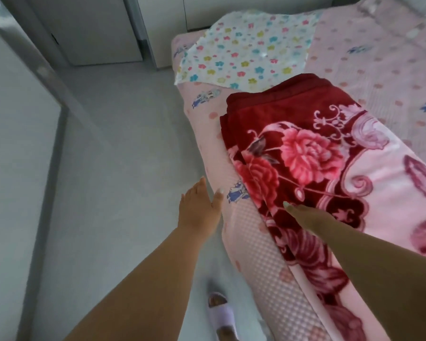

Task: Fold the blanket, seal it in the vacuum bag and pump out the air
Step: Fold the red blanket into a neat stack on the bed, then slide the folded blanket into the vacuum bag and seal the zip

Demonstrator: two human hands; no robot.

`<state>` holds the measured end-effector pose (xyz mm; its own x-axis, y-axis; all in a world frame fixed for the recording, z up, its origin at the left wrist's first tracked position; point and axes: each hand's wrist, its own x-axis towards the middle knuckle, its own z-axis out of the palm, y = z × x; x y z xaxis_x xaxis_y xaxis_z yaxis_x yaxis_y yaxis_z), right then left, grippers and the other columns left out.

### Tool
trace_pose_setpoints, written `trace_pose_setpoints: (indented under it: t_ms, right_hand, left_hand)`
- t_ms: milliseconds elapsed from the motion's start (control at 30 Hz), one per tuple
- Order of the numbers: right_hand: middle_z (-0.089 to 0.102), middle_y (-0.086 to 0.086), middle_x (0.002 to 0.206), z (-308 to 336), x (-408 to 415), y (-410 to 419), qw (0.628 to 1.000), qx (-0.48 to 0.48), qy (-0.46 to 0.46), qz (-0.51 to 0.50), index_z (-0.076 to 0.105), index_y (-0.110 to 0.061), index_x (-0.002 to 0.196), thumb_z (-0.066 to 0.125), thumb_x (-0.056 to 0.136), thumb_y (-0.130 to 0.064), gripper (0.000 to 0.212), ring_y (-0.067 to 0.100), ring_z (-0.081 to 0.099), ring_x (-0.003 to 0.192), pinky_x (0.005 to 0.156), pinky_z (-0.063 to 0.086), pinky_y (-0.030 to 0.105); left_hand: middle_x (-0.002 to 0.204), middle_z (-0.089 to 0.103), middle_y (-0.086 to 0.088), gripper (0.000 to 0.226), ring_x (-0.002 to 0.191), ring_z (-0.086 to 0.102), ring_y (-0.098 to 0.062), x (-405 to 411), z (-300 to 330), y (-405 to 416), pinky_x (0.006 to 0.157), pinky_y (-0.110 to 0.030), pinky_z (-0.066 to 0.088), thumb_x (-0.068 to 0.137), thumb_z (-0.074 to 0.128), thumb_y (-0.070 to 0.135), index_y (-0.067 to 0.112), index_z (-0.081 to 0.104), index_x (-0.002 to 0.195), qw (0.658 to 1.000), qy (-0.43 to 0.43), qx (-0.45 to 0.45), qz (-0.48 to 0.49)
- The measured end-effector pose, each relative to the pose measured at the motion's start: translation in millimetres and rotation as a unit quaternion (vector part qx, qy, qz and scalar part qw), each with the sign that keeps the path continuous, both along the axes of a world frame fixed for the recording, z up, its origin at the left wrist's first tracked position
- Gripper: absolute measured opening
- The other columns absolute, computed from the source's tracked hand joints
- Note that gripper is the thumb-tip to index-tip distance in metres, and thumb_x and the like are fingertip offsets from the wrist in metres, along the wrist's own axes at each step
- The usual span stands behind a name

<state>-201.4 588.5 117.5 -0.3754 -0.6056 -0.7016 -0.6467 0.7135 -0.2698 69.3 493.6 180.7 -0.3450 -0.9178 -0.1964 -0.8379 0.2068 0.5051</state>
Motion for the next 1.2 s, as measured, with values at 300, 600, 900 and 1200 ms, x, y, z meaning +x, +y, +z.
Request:
trace_pose_setpoints:
  t_ms: [300,600,900,1200]
  right_hand:
    - [0.067,0.012,0.089,49.2,-24.2,-172.2,0.927,-0.263,0.265,-0.027,0.059,-0.017,0.091,0.020,0.096,-0.054,0.054,0.034,0.063,0.086,0.067,0.039,0.035]
    - [0.028,-0.005,0.154,23.3,-24.9,-328.4,0.950,-0.277,0.138,-0.041,0.027,-0.036,0.146,0.020,0.095,-0.057,0.055,0.019,0.023,0.142,0.115,0.018,0.045]
    - [0.068,-0.008,0.097,5.6,-33.2,-391.3,0.978,-0.056,0.199,0.013,0.064,-0.031,0.107,0.000,0.094,-0.056,0.070,0.019,0.059,0.099,0.094,0.035,0.036]
    - [0.055,0.001,0.072,15.2,-73.6,-515.3,0.961,-0.132,0.143,-0.195,0.049,-0.019,0.070,0.024,0.097,-0.052,0.050,0.024,0.054,0.076,0.063,0.036,0.031]
  left_hand:
    - [0.157,0.024,-0.011,0.074,0.144,0.025,-0.027,-71.2,3.7,-189.7,0.114,-0.036,0.022,0.097,0.030,0.058,0.013,0.014,0.153,0.984,0.121,0.128,0.017]
    - [0.143,0.044,-0.017,0.072,0.129,0.045,-0.034,-123.2,-41.4,-331.6,0.111,-0.047,0.033,0.097,0.016,0.060,0.010,0.036,0.144,0.927,0.185,0.310,0.098]
    - [0.132,0.052,-0.024,0.059,0.120,0.051,-0.038,-181.5,-45.0,-470.5,0.095,-0.035,0.042,0.102,0.022,0.047,0.003,0.047,0.133,0.955,0.069,0.276,-0.084]
    - [0.133,0.052,-0.013,0.051,0.119,0.053,-0.030,-218.1,-39.2,-605.0,0.091,-0.035,0.042,0.098,0.044,0.043,0.009,0.043,0.137,0.965,-0.065,0.082,-0.241]
